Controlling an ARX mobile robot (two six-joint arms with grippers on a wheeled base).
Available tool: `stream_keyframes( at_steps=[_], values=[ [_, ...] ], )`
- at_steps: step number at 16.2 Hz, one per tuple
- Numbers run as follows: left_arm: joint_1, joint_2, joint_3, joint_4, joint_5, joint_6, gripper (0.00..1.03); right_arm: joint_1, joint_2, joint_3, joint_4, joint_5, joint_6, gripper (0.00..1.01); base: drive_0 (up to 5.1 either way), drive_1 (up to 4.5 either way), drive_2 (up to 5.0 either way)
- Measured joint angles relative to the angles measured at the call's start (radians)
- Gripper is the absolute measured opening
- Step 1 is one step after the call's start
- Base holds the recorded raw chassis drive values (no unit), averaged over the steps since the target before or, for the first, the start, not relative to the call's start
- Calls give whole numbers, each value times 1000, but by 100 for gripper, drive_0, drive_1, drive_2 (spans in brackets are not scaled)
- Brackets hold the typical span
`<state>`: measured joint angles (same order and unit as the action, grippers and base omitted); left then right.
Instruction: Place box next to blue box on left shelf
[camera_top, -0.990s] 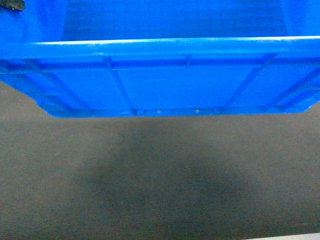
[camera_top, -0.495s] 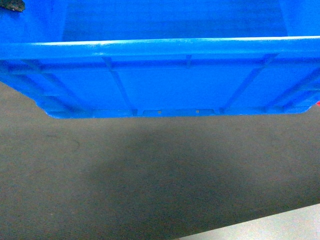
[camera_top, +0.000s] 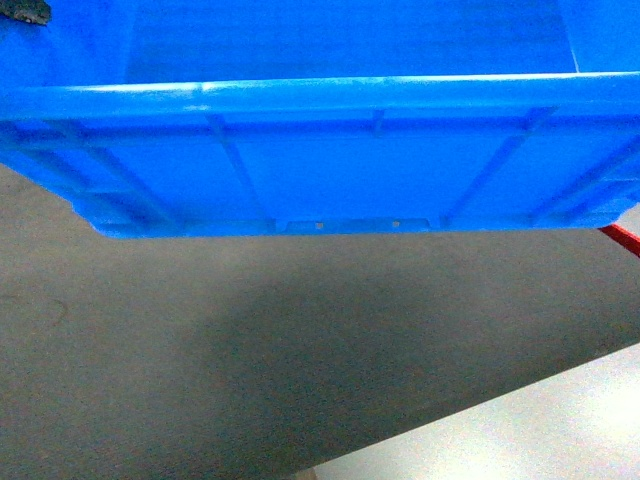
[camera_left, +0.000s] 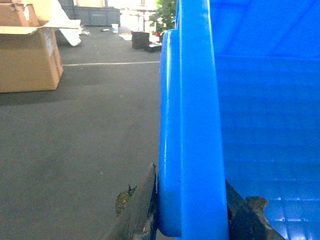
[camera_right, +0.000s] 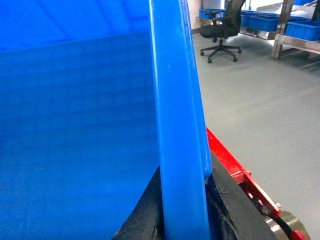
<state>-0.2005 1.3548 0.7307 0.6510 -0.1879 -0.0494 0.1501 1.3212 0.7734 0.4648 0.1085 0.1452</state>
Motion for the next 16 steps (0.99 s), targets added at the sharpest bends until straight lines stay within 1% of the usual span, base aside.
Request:
stream_keyframes(
  at_steps=[16],
  values=[
    [0,0,0,0,0,0,20,0,0,0,0,0,0,15,-152,-152,-152]
  ],
)
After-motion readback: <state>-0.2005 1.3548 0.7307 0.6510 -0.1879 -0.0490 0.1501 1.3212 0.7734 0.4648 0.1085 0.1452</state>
